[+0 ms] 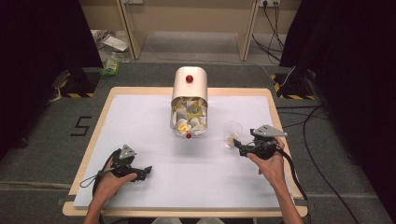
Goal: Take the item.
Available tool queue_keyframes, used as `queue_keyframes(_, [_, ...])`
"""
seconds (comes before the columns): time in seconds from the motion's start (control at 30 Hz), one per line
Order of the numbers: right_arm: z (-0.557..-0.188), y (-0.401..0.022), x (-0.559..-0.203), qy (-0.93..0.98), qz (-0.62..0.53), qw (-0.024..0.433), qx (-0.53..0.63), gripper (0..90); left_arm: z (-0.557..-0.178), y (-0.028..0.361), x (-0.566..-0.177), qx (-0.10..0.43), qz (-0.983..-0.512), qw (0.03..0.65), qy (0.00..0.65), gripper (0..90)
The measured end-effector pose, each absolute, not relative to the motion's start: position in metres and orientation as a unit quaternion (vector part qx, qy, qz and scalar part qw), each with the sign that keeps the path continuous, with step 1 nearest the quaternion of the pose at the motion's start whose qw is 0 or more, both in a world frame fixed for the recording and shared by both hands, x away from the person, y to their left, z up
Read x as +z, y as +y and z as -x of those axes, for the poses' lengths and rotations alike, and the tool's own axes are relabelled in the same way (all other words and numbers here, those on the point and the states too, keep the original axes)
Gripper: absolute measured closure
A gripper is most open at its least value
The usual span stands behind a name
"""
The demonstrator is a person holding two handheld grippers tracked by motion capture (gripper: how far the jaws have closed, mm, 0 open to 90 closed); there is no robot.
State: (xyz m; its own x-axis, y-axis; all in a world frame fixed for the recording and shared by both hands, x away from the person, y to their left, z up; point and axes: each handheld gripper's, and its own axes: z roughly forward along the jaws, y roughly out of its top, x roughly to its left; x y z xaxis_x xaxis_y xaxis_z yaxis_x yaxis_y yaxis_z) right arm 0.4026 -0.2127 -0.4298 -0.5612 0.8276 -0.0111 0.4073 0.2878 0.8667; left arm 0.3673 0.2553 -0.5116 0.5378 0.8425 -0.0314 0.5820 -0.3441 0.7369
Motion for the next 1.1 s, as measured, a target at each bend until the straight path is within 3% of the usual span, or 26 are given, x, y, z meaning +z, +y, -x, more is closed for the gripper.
queue_keyframes(1.1, [-0.379,-0.216,-0.457,0.789,-0.400,0.214,0.414,18.8,-0.367,0.255,-0.512,0.182,-0.800,0.359,0.445,0.0])
